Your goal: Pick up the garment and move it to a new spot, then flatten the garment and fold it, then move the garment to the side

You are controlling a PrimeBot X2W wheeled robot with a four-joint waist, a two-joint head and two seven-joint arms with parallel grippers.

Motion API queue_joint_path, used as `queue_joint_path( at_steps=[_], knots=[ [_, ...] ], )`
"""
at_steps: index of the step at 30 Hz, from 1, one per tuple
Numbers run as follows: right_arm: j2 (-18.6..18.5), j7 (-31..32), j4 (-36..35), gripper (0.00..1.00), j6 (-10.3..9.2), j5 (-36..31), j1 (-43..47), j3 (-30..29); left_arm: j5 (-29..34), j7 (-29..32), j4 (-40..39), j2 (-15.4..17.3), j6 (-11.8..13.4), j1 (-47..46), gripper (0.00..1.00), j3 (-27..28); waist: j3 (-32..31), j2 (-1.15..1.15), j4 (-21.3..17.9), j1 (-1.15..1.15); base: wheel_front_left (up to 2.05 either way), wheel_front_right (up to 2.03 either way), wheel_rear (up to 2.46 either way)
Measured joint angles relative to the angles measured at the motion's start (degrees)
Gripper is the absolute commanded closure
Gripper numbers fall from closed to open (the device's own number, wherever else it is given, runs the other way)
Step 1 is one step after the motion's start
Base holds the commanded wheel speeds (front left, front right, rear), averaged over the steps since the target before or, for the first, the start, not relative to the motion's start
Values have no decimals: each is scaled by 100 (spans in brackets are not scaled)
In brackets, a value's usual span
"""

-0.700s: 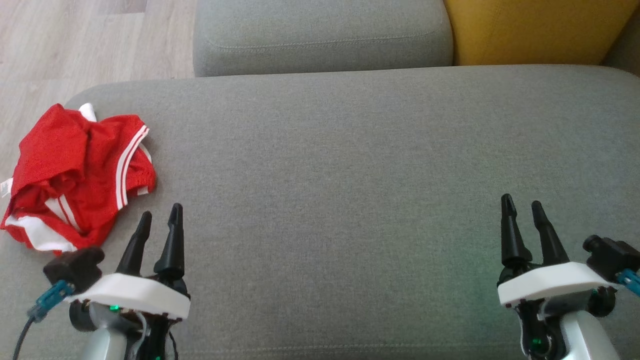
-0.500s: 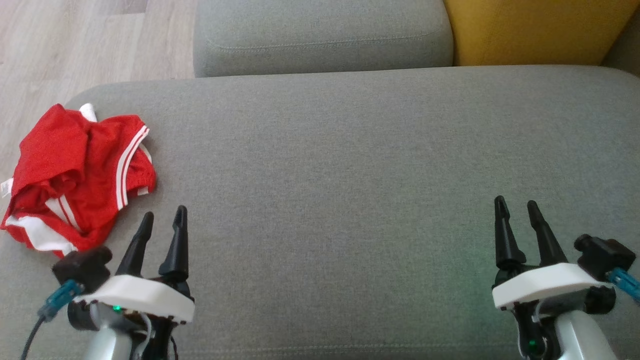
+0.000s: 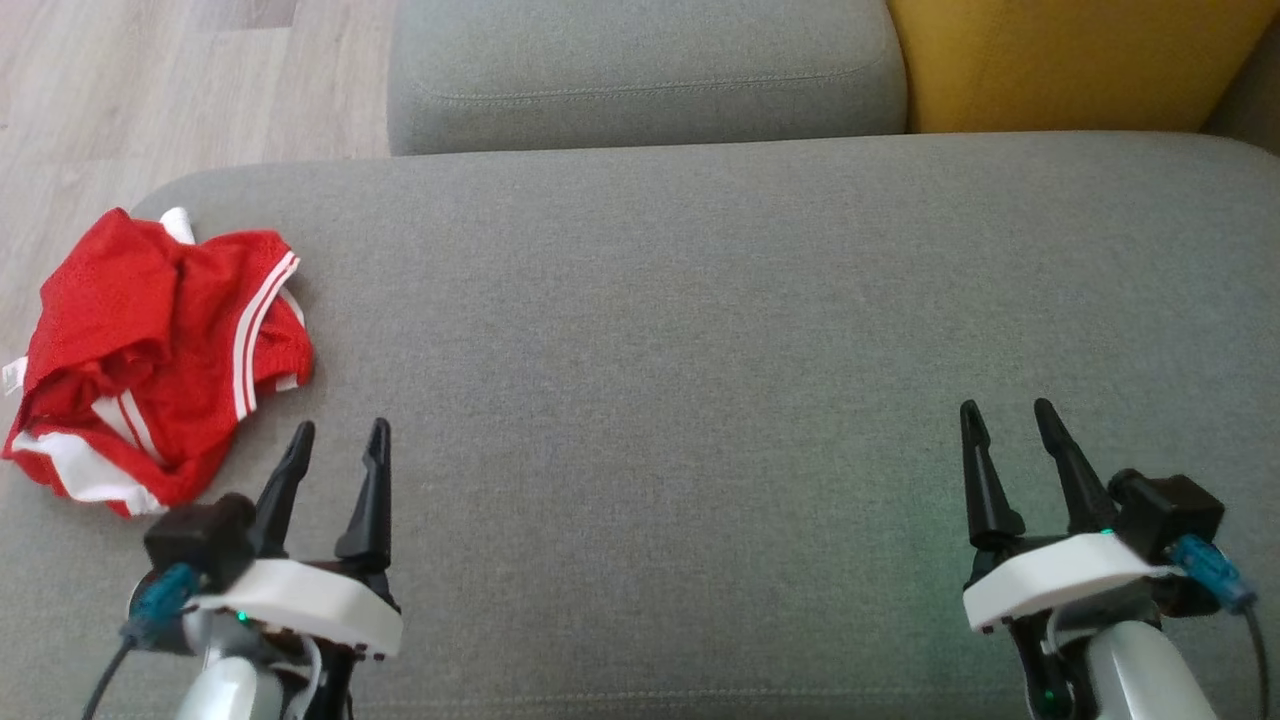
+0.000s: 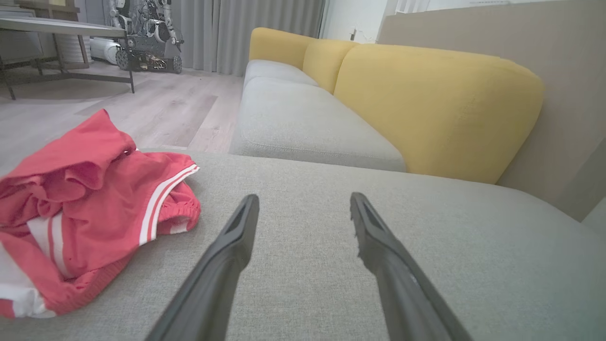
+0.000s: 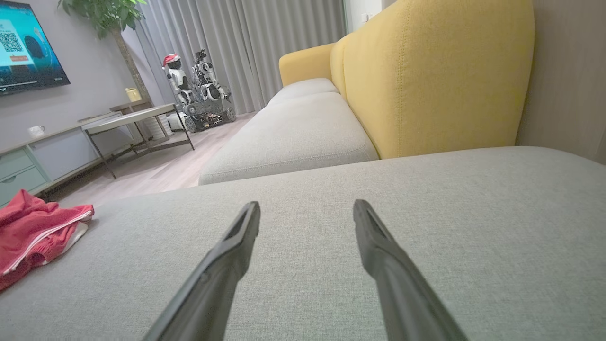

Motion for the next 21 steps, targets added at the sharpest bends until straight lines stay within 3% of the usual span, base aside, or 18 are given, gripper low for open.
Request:
queue_joint_path(
  at_steps=[11,21],
  knots=[
    [12,-109,0,0,0,-713,-1,4,664,-159,148,19,56,0,0,-77,-15,0,7,0,0,0,0],
    [13,-231,-1,0,0,-820,-1,0,1099,-334,321,11,54,-1,0,-63,-18,0,3,0,0,0,0]
  ],
)
